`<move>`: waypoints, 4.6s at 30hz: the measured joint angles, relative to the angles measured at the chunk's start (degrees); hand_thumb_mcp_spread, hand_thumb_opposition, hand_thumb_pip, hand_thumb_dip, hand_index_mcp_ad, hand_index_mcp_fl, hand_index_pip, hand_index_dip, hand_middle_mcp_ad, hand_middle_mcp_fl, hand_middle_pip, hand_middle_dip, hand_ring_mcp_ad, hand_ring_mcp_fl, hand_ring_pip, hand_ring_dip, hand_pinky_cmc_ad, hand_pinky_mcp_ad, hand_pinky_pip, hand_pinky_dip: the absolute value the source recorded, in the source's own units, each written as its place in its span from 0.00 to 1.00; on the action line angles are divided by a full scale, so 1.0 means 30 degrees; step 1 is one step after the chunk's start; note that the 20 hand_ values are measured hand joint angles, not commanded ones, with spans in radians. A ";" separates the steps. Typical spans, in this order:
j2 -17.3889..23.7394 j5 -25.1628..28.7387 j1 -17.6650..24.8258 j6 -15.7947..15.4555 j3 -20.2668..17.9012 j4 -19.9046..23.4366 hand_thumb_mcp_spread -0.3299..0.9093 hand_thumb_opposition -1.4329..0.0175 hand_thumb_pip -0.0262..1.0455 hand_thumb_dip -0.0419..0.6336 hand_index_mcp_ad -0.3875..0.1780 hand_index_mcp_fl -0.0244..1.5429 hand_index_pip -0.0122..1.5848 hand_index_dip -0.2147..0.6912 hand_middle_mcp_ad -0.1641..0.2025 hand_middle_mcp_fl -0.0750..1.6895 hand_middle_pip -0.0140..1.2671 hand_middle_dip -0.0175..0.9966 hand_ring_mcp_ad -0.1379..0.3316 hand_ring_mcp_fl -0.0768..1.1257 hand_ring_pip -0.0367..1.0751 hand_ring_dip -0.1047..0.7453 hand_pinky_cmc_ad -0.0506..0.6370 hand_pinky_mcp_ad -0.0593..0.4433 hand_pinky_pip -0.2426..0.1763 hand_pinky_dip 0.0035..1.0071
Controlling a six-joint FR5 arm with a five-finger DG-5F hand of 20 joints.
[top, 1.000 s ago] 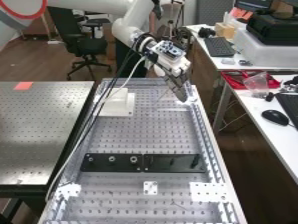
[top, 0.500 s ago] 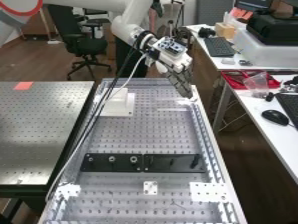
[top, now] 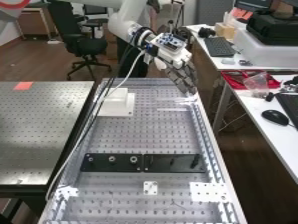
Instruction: Grab the chopstick and place it in the clear container
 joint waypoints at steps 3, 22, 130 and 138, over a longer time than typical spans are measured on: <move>0.0639 0.0087 -0.0075 -0.0334 -0.0821 0.0574 0.56 0.45 0.69 0.48 0.60 0.34 0.33 0.32 0.45 0.45 0.40 0.48 0.48 0.33 0.06 0.54 0.73 0.55 0.36 0.66; 0.7755 -0.2633 -0.1919 -0.5219 -0.8775 0.7481 0.51 0.46 0.52 0.36 0.62 0.20 0.06 0.46 0.47 0.24 0.10 0.47 0.59 0.08 0.03 0.49 0.73 0.54 0.36 0.66; 0.8748 -1.2404 -0.6846 -1.2767 -0.9509 1.0540 0.28 0.40 0.63 0.11 0.55 0.02 0.04 0.21 0.60 0.07 0.10 0.19 0.78 0.00 0.08 0.18 0.93 0.77 0.25 0.16; 0.8670 -1.2706 -0.6882 -1.2768 -0.9435 1.0567 0.28 0.40 0.63 0.11 0.53 0.02 0.05 0.20 0.59 0.07 0.10 0.19 0.78 0.00 0.08 0.18 0.93 0.77 0.25 0.16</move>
